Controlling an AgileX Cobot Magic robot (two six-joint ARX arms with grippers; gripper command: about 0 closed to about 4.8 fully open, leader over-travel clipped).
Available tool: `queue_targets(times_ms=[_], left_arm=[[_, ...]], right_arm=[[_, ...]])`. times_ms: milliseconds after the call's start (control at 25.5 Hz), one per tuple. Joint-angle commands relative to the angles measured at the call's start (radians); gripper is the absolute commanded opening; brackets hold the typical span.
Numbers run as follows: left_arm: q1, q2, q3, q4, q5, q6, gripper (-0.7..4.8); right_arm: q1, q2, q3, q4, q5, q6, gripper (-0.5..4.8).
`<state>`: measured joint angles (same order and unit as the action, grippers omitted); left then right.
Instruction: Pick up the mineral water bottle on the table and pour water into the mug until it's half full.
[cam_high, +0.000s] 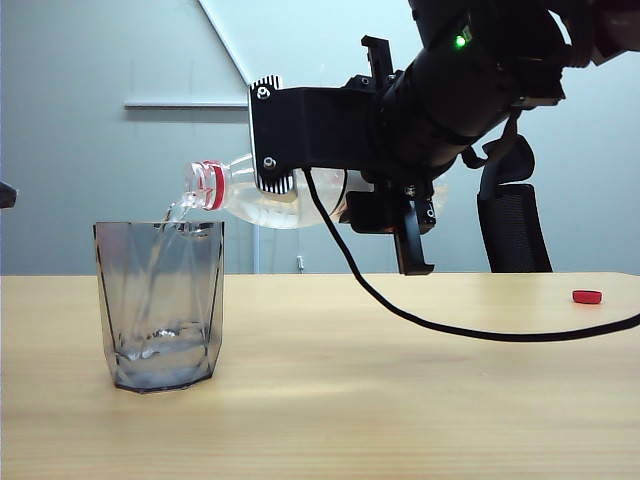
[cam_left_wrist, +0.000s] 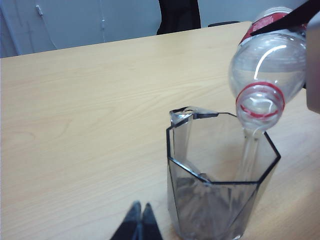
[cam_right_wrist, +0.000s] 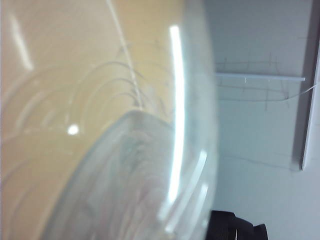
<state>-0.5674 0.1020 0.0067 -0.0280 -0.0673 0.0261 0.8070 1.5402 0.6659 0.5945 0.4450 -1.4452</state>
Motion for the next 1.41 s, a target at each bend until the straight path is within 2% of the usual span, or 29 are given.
queue_targets(times_ms=[39, 1413], left_arm=[[0.000, 0.001, 0.002, 0.007, 0.001, 0.000, -0.02], [0.000, 0.001, 0.002, 0.007, 0.001, 0.000, -0.02]], right_arm=[[-0.005, -0.009, 0.014, 0.061, 0.007, 0.000, 2.10], [-0.013, -0.004, 0.044, 0.053, 0.006, -0.052, 2.10]])
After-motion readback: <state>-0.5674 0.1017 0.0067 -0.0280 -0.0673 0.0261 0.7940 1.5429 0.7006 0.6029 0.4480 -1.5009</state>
